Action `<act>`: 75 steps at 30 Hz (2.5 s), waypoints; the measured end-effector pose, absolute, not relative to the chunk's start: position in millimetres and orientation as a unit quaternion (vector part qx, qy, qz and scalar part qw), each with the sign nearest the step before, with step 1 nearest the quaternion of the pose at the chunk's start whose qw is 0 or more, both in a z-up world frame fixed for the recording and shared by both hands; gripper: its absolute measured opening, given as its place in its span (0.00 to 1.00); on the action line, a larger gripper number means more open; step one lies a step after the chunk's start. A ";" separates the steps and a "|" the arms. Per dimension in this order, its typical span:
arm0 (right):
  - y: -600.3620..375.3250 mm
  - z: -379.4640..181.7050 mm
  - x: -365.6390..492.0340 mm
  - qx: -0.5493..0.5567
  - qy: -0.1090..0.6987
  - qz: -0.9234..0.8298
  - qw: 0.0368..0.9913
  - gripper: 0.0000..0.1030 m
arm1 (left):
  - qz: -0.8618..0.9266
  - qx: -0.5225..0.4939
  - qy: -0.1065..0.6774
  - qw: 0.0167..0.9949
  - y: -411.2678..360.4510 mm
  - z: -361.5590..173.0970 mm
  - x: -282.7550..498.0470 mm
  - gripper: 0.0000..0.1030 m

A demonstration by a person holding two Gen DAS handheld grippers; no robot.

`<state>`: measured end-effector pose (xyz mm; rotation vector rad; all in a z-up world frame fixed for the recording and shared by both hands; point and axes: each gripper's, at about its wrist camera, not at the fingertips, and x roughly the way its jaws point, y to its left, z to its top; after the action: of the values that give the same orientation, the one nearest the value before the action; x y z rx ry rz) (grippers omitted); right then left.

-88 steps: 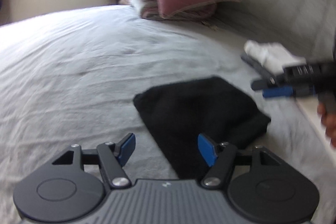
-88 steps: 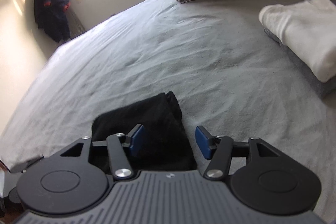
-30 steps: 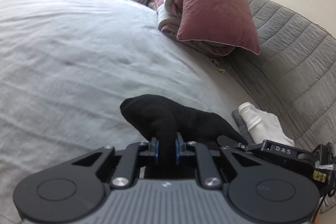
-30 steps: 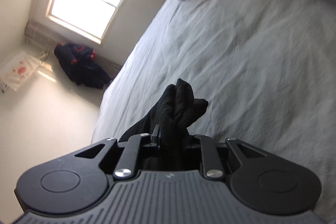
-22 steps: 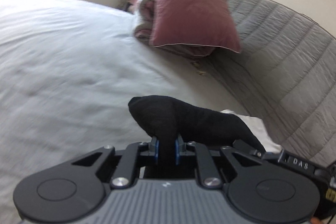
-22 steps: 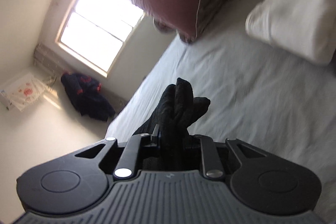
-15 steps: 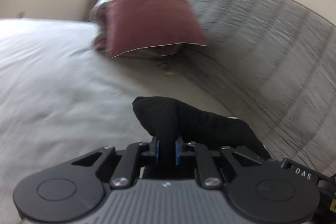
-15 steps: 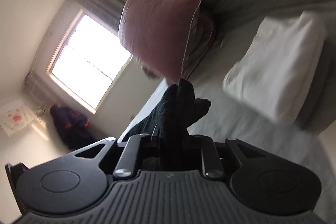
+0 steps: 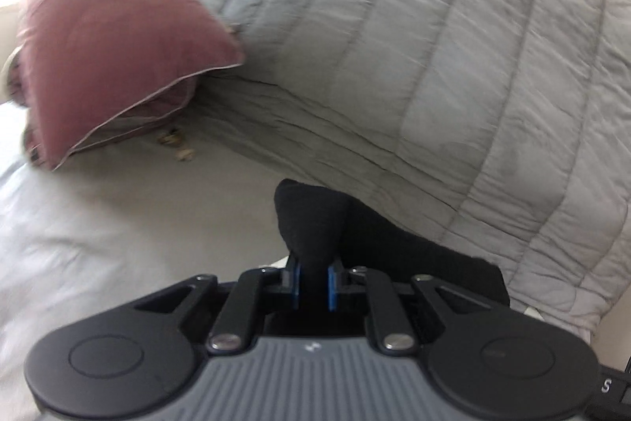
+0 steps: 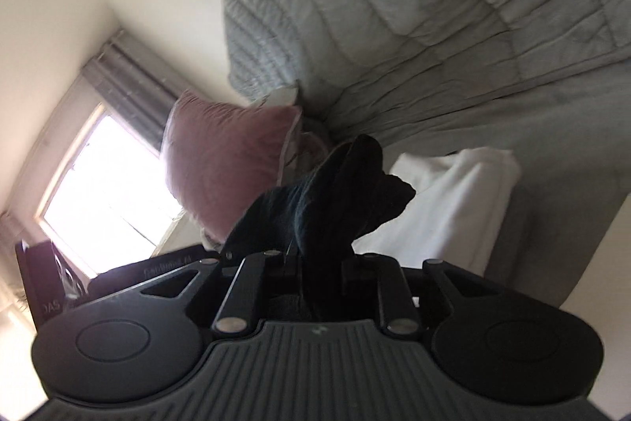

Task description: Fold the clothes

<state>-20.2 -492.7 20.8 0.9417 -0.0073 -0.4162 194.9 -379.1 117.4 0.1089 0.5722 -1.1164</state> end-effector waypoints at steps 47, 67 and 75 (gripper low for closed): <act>-593.1 2.9 -56.9 0.625 0.094 -0.149 0.760 0.55 | -0.561 0.057 0.240 0.790 -408.5 56.5 156.9 0.32; -599.0 -1.1 -33.6 0.601 0.097 -0.174 0.774 0.55 | -0.483 0.168 0.181 0.840 -393.4 36.0 89.6 0.48; -604.1 20.4 -20.1 0.522 0.100 -0.179 0.828 0.10 | -0.434 0.328 0.059 0.837 -398.1 39.2 61.3 0.14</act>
<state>-20.1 -604.1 20.4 1.1085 0.2126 -0.3799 61.3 -398.1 39.2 0.6932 0.1239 -0.9190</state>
